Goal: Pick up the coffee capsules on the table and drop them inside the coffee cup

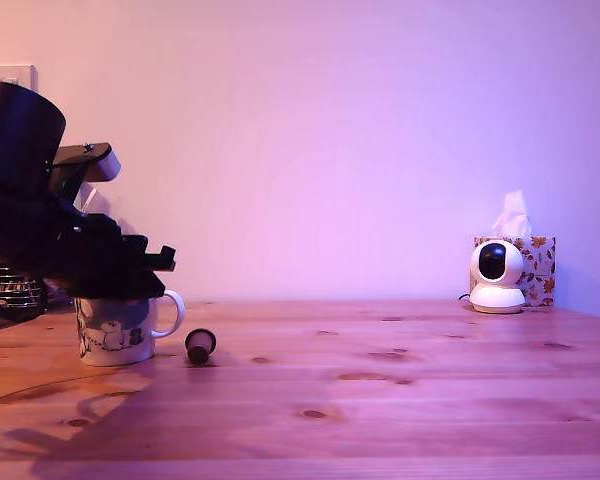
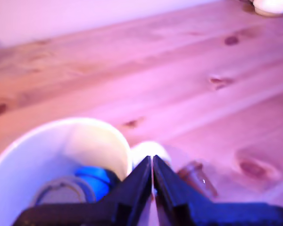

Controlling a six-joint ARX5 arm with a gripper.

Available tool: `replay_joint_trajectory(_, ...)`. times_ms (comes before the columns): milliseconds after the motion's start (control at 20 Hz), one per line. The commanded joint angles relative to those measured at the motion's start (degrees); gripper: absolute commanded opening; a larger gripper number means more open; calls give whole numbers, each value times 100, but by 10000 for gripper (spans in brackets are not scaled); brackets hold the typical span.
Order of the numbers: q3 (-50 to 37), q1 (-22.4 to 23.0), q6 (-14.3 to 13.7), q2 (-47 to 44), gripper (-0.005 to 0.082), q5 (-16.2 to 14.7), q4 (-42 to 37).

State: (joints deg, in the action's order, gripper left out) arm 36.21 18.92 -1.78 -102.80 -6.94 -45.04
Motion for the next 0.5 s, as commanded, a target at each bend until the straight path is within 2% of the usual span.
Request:
replay_joint_trajectory(0,31,-76,-63,-44,-21,-7,52)
replay_joint_trajectory(50,31,-114,-175,-44,-21,4,138)
replay_joint_trajectory(200,31,-216,-175,-44,-21,70,170)
replay_joint_trajectory(450,52,-269,-219,-44,-21,396,173)
